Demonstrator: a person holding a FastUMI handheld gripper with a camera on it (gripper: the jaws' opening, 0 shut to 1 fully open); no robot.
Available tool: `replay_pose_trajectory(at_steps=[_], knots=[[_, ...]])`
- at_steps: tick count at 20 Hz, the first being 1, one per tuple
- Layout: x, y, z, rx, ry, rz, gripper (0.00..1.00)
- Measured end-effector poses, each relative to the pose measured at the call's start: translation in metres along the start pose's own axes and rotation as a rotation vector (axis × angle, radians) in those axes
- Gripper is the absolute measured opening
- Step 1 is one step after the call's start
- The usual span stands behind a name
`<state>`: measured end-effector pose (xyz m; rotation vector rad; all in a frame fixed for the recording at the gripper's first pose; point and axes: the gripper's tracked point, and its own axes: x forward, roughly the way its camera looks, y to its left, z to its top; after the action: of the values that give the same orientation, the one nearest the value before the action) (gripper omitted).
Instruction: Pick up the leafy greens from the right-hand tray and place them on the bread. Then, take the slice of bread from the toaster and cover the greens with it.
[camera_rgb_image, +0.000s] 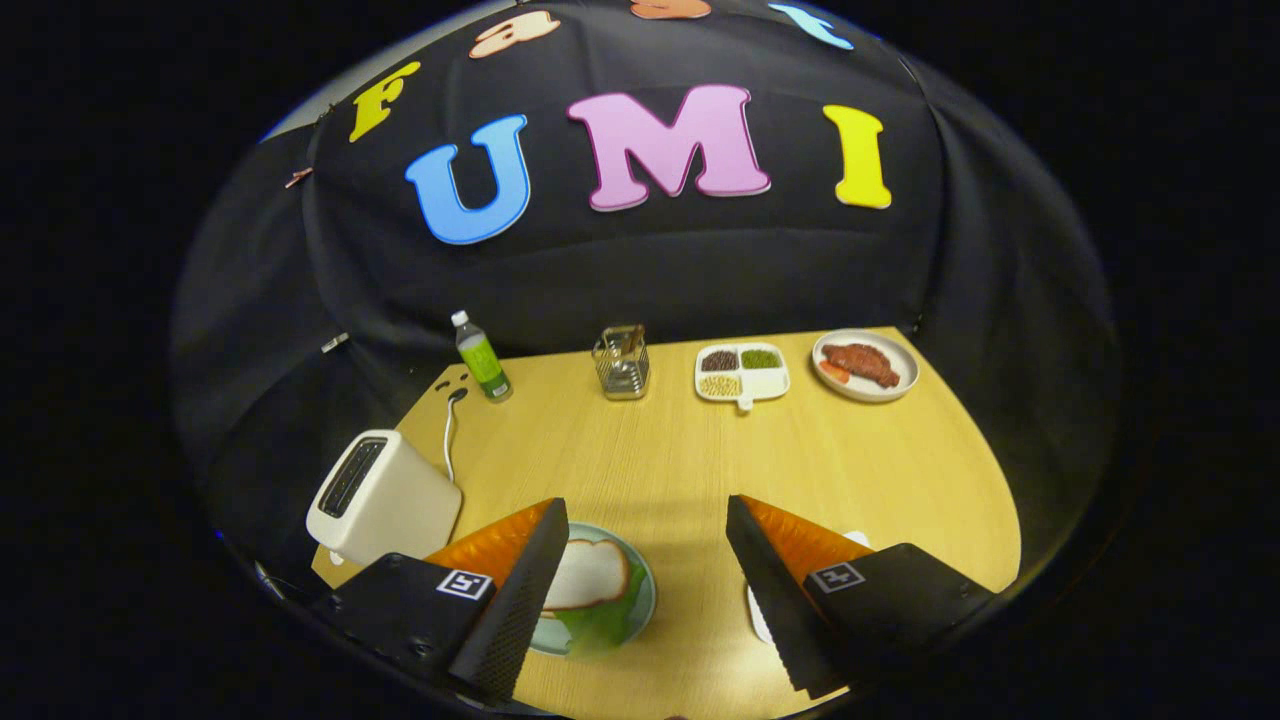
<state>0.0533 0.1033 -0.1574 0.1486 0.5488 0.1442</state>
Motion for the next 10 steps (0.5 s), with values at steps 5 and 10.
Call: replay_pose_trajectory(at_steps=[5,10], knots=[[-0.047,-0.024,0.070,-0.045,-0.197,-0.067,0.98],[-0.100,-0.053,0.115,-0.068,-0.356,-0.139,0.98]])
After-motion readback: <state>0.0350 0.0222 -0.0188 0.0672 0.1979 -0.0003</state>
